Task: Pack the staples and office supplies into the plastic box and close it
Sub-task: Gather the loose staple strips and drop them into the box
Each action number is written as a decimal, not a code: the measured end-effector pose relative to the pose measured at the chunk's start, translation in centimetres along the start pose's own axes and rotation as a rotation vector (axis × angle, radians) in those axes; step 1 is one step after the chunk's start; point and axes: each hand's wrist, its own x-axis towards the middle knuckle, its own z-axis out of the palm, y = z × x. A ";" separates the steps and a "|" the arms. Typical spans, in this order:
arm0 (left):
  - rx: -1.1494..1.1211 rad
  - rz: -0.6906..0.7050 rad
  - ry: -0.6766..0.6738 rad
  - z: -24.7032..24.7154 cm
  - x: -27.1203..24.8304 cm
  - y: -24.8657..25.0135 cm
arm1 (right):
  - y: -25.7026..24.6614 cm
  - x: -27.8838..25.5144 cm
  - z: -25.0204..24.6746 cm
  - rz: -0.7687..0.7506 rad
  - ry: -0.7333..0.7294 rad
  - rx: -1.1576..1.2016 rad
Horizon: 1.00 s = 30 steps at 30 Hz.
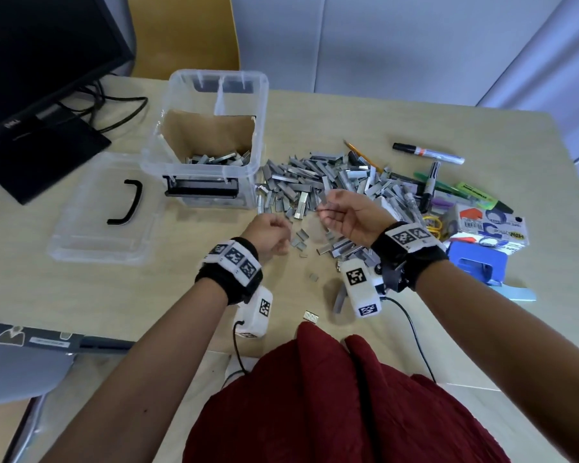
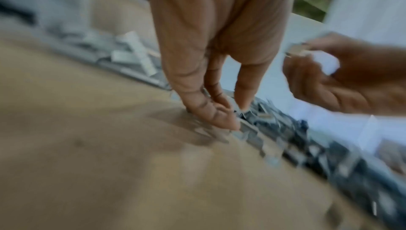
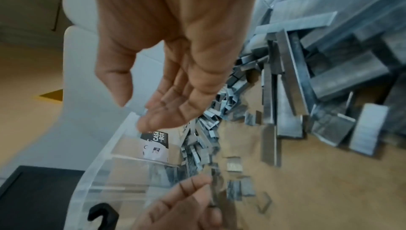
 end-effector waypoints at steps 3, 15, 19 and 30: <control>-0.467 -0.058 -0.078 -0.9 -0.5 0.3 | -0.2 -0.1 0.3 0.017 -0.068 0.024; 0.343 0.056 0.183 0.1 -0.6 0.7 | 3.0 3.1 4.0 -0.031 0.075 -1.693; 0.720 0.141 0.125 0.3 -0.5 -0.5 | 2.3 3.2 3.3 0.010 0.151 -1.518; 0.997 0.275 0.044 2.1 1.1 -0.8 | -1.0 0.7 -0.8 0.076 -0.031 -0.225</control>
